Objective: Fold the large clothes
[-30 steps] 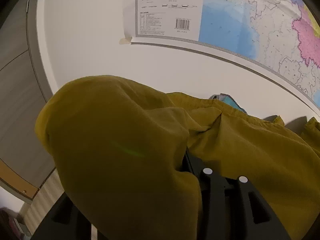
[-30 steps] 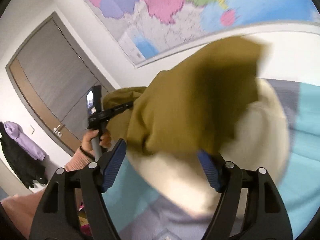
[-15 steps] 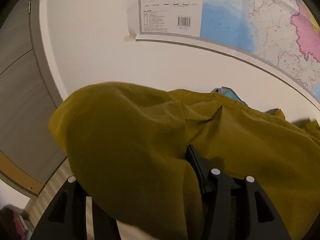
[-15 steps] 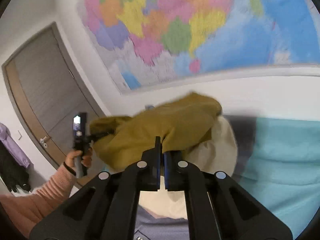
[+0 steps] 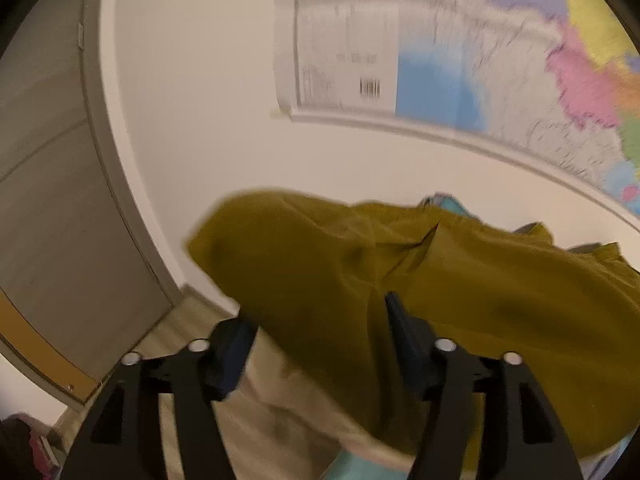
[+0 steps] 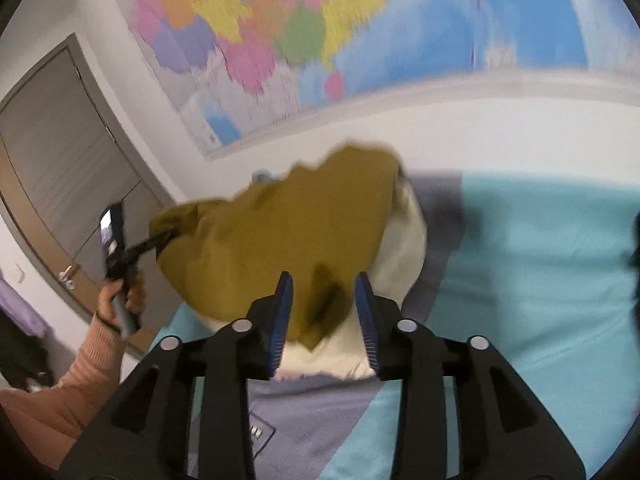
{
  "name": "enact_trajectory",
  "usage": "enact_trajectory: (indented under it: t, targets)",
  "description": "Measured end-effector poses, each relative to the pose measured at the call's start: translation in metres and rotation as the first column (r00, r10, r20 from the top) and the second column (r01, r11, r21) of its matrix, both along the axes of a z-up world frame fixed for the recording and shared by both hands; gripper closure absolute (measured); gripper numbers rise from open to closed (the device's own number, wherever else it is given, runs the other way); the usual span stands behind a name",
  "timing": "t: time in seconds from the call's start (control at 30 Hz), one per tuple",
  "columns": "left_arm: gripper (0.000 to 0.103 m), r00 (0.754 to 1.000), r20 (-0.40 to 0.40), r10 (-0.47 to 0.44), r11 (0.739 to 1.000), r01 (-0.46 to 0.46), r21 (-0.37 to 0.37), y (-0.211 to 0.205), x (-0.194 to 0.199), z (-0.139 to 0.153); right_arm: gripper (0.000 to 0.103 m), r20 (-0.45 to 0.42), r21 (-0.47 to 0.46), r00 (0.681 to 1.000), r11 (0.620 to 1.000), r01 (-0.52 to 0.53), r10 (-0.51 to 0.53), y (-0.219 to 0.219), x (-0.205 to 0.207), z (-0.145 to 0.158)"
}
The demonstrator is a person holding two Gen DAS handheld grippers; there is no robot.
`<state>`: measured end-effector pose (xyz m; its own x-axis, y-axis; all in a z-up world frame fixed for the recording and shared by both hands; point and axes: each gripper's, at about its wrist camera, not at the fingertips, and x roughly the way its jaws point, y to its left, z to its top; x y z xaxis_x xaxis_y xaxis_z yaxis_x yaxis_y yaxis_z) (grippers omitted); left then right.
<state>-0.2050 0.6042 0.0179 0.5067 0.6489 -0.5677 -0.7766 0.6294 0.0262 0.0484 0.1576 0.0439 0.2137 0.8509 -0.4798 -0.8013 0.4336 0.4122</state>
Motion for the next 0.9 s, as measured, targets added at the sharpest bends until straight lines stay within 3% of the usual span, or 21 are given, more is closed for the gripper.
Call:
enact_trajectory:
  t: [0.07, 0.17, 0.33, 0.47, 0.6, 0.7, 0.77, 0.9]
  targets:
    - [0.04, 0.999, 0.037, -0.02, 0.999, 0.018, 0.048, -0.017, -0.011, 0.009, 0.062, 0.039, 0.015, 0.999, 1.0, -0.027, 0.026, 0.007, -0.002, 0.016]
    - [0.039, 0.993, 0.046, -0.109, 0.993, 0.106, 0.056, -0.04, -0.007, 0.019, 0.047, 0.085, -0.004, 0.995, 0.999, -0.054, 0.054, 0.034, -0.002, 0.027]
    - [0.038, 0.972, 0.056, -0.226, 0.974, 0.226, 0.02, -0.071, 0.021, 0.015, 0.046, 0.014, -0.024, 0.998, 0.998, -0.056, 0.057, 0.081, 0.019, 0.012]
    - [0.036, 0.961, 0.054, -0.273, 0.961, 0.274, -0.023, -0.085, 0.041, -0.002, 0.047, -0.079, -0.072, 0.995, 0.995, -0.07, 0.065, 0.095, 0.032, -0.023]
    - [0.034, 0.965, 0.027, -0.262, 0.964, 0.263, -0.029, -0.091, 0.052, -0.022, 0.046, -0.153, -0.106, 0.985, 0.99, -0.097, 0.081, 0.091, 0.033, -0.052]
    - [0.034, 0.97, 0.029, -0.241, 0.97, 0.241, -0.027, -0.095, 0.051, -0.02, 0.045, -0.171, -0.094, 0.982, 0.991, -0.095, 0.078, 0.082, 0.031, -0.054]
    - [0.034, 0.971, 0.023, -0.236, 0.972, 0.237, -0.005, -0.104, 0.05, -0.015, 0.045, -0.158, -0.093, 0.985, 0.992, -0.09, 0.074, 0.077, 0.028, -0.049]
    - [0.023, 0.967, 0.019, -0.254, 0.967, 0.253, 0.041, -0.126, 0.045, -0.009, 0.045, -0.08, -0.071, 0.994, 0.994, -0.085, 0.08, 0.066, 0.012, -0.031]
